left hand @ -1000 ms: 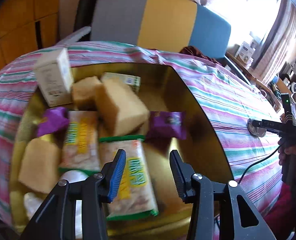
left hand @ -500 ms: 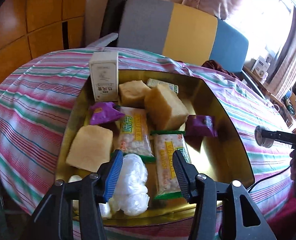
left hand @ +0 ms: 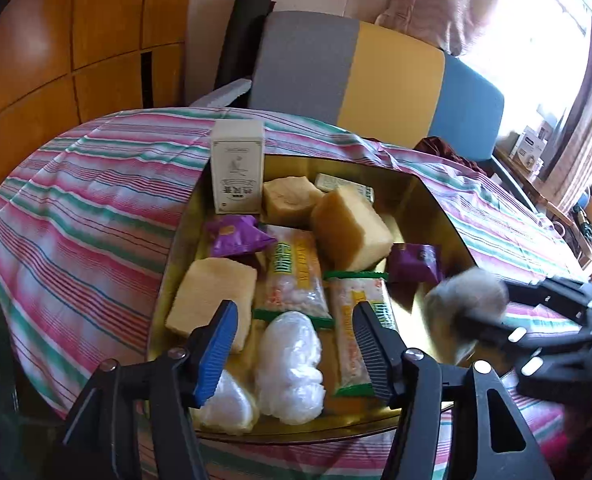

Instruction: Organize objects

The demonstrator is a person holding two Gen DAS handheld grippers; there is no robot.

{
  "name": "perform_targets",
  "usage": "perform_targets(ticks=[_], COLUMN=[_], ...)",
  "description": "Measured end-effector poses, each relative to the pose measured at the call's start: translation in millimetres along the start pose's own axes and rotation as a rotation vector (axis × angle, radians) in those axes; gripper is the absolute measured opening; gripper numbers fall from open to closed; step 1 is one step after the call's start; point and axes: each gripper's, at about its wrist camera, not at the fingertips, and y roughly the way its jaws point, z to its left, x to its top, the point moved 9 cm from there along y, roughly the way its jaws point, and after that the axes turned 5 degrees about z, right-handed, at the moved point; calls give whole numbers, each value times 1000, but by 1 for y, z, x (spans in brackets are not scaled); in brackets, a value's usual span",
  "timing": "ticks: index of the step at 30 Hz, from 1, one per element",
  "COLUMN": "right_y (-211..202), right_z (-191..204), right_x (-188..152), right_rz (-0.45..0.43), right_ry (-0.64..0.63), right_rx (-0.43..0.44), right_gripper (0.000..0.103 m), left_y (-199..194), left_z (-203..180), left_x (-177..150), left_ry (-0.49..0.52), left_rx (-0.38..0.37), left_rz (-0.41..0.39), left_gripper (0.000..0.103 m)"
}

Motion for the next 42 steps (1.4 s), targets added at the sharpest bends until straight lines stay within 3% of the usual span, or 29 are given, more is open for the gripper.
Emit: perform_targets(ticks=[5,13,23,29,36,42], right_y=[22,29,0,-21,-4,-11], right_z=[1,-5,-8,-13,-15,-20], right_x=[-10,-13,-12,-7,-9,-11], right_rz=[57,54,-74,-152,-58,-92], right_ry=[-44,-22,110,186,174,217], right_rx=[-89,-113,-88,-127,-173,-162], right_gripper=[63,69,69,69,70,72], left_y=[3,2,-16,-25,-32,-35], left_z=[6,5,8,8,11,18], left_x=[-2,-4,4,4,4,4], left_ry=[-15,-2,0,-4,-12,-36], left_rx=[9,38,108,144,160,177], left_rz=[7,-2,-59,-78,-95,-99], left_gripper=[62,69,85,96,100,103])
